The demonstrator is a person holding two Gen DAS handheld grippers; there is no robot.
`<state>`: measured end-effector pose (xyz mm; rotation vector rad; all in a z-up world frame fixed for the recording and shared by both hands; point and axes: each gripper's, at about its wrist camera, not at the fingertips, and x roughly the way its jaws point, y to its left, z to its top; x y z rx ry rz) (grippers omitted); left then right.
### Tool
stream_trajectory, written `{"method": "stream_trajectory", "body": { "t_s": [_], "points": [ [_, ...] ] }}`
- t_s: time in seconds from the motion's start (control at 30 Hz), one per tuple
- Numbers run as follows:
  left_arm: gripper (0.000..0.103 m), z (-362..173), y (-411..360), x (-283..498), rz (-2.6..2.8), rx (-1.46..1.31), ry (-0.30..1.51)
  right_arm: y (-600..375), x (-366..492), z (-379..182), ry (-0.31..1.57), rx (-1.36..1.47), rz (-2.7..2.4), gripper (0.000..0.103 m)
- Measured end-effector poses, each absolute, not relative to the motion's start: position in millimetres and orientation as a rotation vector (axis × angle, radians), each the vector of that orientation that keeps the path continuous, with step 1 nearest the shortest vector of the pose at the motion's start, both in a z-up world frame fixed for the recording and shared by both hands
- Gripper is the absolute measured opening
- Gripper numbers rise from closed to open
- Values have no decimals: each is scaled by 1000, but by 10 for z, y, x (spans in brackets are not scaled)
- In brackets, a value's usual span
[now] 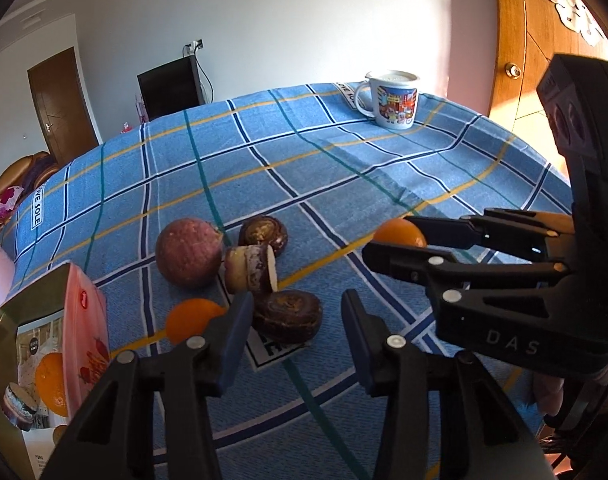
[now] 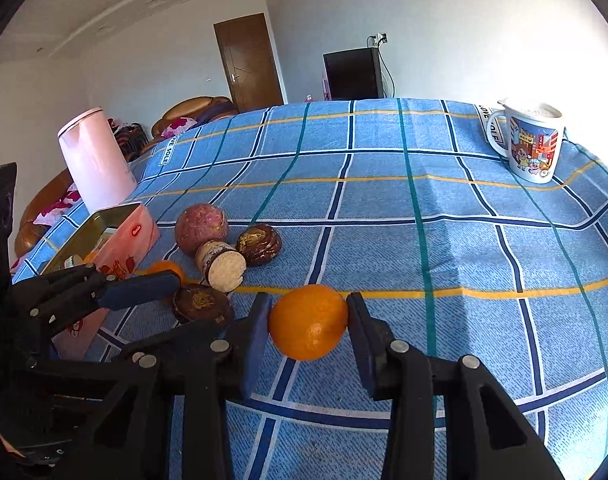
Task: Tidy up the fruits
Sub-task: 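Grasp a dark round mangosteen with the left tool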
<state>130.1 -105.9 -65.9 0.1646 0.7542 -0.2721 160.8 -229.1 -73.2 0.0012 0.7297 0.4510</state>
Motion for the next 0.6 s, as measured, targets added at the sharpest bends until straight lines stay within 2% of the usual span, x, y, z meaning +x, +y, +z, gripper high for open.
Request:
{"method": "stream_trajectory", "body": {
  "t_s": [0.17, 0.6],
  "points": [
    [47, -759, -1058, 1478, -260, 174, 828, -2285, 1644, -764, 756, 10, 471, 41],
    [45, -641, -1029, 1354, -274, 161, 743, -2348, 1608, -730, 721, 45, 494, 41]
  ]
}}
